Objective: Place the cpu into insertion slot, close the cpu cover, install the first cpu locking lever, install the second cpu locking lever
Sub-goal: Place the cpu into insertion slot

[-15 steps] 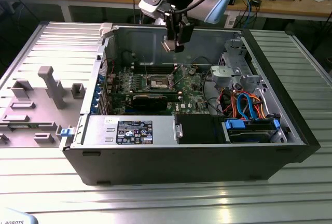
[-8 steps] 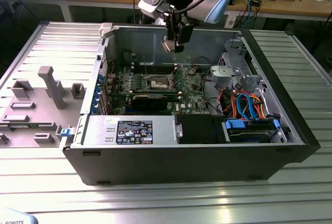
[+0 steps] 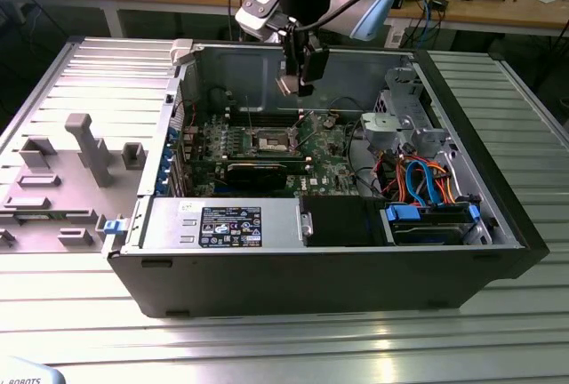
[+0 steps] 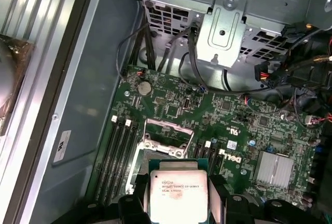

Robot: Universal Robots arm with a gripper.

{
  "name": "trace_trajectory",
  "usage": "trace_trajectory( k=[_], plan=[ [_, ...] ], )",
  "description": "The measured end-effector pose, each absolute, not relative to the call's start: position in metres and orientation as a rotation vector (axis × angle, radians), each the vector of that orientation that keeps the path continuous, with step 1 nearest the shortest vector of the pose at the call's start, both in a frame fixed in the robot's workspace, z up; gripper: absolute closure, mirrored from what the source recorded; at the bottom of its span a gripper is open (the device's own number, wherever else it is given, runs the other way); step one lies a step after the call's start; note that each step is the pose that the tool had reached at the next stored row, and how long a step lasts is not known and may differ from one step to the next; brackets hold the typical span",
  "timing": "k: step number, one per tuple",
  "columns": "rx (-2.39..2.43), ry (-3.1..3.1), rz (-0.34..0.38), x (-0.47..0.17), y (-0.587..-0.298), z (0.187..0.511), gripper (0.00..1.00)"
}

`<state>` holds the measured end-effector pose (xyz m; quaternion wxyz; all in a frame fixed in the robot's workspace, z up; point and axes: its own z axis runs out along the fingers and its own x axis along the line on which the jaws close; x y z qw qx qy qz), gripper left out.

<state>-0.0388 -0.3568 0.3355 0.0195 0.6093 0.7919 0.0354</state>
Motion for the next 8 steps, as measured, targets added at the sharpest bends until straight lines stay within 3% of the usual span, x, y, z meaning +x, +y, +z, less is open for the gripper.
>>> trace_trajectory(
  k=[8],
  plan=[
    [1.99,2.376,0.105,-0.0406,-0.3568,0.3237,0.45]
  ],
)
